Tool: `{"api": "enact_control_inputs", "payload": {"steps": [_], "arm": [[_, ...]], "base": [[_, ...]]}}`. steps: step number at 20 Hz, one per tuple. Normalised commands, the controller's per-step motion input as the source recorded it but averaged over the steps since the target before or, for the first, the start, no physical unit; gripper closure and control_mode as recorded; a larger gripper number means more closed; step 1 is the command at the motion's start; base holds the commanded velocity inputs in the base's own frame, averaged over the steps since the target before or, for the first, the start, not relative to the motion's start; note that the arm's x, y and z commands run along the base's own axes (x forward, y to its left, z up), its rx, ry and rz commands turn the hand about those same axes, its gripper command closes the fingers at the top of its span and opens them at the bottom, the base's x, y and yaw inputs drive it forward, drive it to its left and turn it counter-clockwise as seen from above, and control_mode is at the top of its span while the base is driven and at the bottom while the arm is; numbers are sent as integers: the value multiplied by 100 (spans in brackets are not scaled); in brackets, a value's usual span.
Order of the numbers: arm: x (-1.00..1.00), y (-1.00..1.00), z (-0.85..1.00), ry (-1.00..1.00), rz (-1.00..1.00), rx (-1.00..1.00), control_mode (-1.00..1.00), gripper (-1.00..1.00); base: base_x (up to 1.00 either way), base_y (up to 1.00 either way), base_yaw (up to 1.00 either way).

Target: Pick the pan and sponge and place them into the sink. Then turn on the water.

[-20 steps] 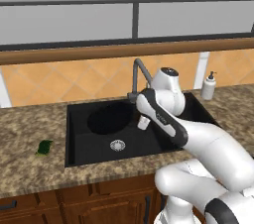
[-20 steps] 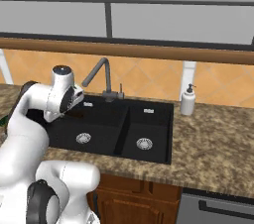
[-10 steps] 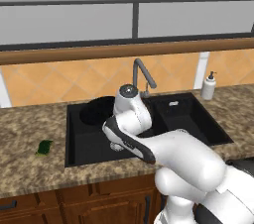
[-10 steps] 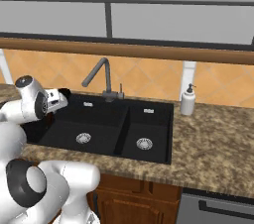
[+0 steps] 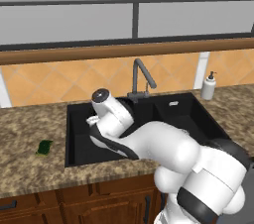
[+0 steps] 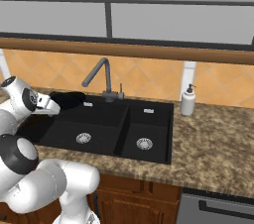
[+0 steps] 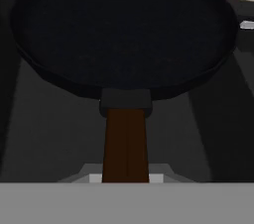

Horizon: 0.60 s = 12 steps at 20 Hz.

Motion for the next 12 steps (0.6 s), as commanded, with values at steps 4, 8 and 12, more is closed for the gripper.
{"api": "enact_control_inputs", "payload": {"steps": [4,8,12], "arm": [[8,-1,0,17,-32,25,-100,100],[15,-11,2,16,-4,15,-100,100],[6,0,-13,1,-9,0,-100,100]], "base": [[0,0,0],[0,0,0],[0,0,0]]}}
